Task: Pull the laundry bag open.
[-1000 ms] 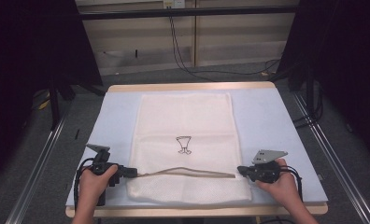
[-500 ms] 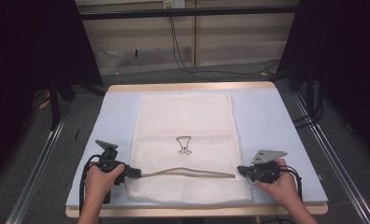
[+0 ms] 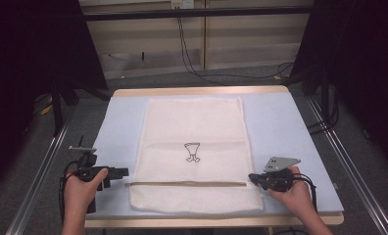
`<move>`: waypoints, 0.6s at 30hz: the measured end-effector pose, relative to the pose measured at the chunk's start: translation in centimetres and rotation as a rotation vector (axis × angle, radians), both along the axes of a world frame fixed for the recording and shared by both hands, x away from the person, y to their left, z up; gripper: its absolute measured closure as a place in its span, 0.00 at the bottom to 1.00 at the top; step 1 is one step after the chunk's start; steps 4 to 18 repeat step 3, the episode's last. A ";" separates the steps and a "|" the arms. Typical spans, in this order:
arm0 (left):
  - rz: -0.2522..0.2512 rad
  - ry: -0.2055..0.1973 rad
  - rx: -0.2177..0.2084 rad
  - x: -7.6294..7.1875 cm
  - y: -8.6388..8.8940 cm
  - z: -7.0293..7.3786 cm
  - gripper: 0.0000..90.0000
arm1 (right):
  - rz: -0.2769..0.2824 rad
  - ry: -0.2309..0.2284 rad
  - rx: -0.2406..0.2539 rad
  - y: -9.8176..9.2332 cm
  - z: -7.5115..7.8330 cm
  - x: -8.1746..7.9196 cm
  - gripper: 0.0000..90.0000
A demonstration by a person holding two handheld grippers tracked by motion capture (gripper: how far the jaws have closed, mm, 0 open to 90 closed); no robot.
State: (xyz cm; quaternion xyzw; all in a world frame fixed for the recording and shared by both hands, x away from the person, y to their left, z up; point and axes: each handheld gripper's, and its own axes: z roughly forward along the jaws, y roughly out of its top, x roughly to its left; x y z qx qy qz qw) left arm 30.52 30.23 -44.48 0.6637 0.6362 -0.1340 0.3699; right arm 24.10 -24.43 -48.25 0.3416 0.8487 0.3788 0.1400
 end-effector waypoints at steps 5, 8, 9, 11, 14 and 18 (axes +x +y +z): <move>-0.015 -0.151 0.068 0.4 -0.9 -0.2 0.56 | -0.015 -0.081 -0.010 -0.3 0.7 0.1 0.75; -0.015 -0.151 0.068 0.4 -0.9 -0.2 0.56 | -0.015 -0.081 -0.010 -0.3 0.7 0.1 0.75; -0.015 -0.151 0.068 0.4 -0.9 -0.2 0.56 | -0.015 -0.081 -0.010 -0.3 0.7 0.1 0.75; -0.015 -0.151 0.068 0.4 -0.9 -0.2 0.56 | -0.015 -0.081 -0.010 -0.3 0.7 0.1 0.75; -0.015 -0.151 0.068 0.4 -0.9 -0.2 0.56 | -0.015 -0.081 -0.010 -0.3 0.7 0.1 0.75; -0.015 -0.151 0.068 0.4 -0.9 -0.2 0.56 | -0.015 -0.081 -0.010 -0.3 0.7 0.1 0.75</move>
